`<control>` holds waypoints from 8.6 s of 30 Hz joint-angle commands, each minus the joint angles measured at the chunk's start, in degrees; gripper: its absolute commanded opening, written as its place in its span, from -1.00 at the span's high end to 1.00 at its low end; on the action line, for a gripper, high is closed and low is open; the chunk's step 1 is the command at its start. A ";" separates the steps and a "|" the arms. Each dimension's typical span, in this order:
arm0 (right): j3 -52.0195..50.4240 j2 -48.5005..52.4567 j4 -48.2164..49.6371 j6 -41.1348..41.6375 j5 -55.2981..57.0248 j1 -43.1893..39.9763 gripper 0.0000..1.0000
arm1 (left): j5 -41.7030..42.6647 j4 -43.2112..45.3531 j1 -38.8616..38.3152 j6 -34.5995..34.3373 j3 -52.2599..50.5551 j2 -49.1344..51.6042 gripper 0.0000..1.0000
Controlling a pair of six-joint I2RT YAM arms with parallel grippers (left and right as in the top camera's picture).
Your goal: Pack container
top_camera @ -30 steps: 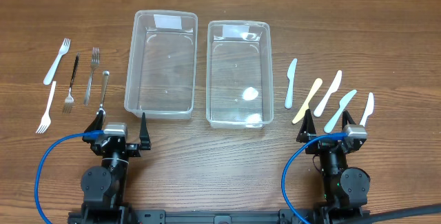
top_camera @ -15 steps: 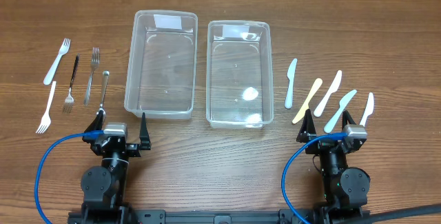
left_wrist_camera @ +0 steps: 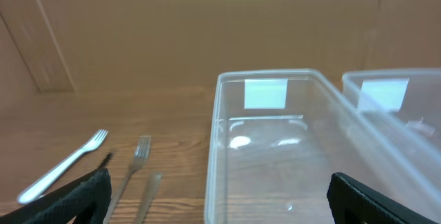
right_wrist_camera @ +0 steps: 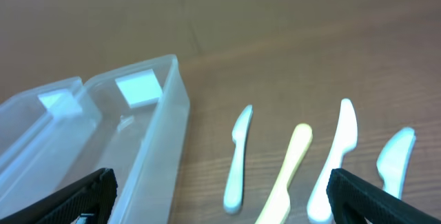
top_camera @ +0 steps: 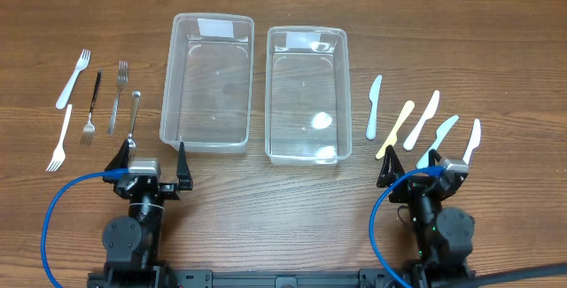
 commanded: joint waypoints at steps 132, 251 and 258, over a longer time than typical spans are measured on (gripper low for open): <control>90.09 112.30 -52.37 8.85 0.31 -8.70 -0.66 | 0.87 -57.61 0.31 -9.38 71.01 54.77 -1.00; 58.84 97.37 -34.03 12.55 -2.32 -13.55 -1.00 | 1.29 -58.05 0.31 -9.57 71.01 54.77 -1.00; 57.86 97.37 -31.85 10.08 -3.32 -13.53 -1.00 | 1.27 -58.07 0.31 -9.57 71.01 54.77 -1.00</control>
